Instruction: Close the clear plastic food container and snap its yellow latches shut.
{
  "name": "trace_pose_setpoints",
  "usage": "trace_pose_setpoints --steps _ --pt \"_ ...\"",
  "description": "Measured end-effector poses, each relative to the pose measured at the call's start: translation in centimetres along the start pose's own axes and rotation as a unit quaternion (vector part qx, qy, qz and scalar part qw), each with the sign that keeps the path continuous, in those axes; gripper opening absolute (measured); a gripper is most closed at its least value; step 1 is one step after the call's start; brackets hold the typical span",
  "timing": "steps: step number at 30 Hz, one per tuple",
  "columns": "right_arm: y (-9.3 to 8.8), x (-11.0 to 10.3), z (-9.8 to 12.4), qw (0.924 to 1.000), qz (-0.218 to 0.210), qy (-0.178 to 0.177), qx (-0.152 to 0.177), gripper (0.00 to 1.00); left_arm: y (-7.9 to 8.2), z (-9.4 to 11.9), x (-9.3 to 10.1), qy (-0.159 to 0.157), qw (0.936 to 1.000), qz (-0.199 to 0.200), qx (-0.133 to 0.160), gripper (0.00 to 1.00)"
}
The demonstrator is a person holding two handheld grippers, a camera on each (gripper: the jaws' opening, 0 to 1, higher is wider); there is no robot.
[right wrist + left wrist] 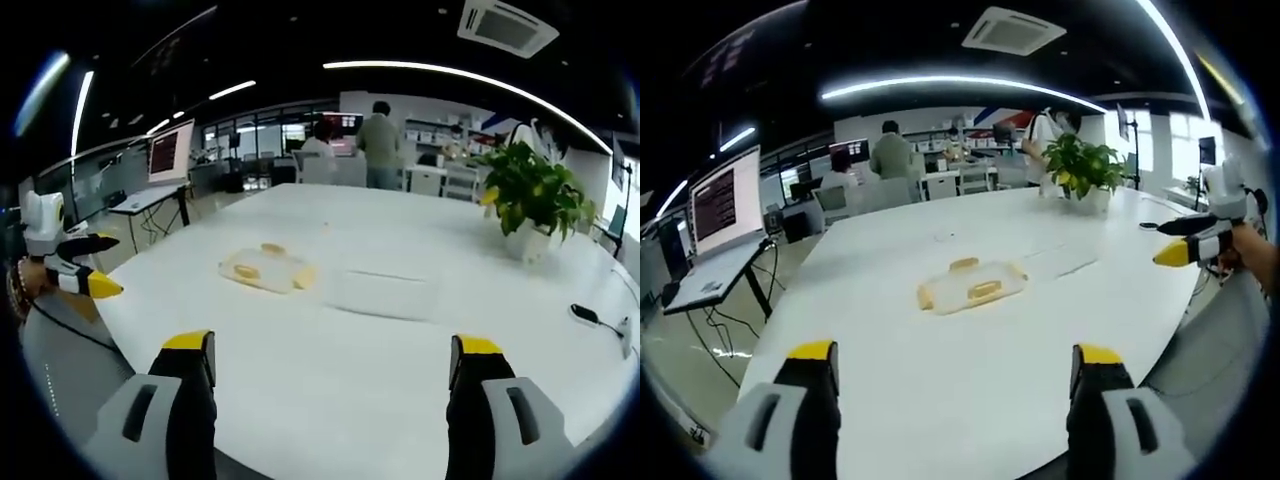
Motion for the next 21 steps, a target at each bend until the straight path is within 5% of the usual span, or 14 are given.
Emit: trace_pose_setpoints --steps 21 --pt "-0.75 -0.63 -0.25 0.9994 0.016 0.014 -0.027 0.91 -0.16 -0.13 0.19 -0.009 0.9999 0.000 -0.006 0.92"
Point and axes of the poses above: the point that each gripper's makers call its tool centre point, and the gripper's own axes: z roughly backward along the fingers, x roughly to its right, y roughly out of its top, the point moved 3 cm from there along z, roughly backward along the fingers, and after that the axes turned 11 degrees about -z, right-handed, at the moved point
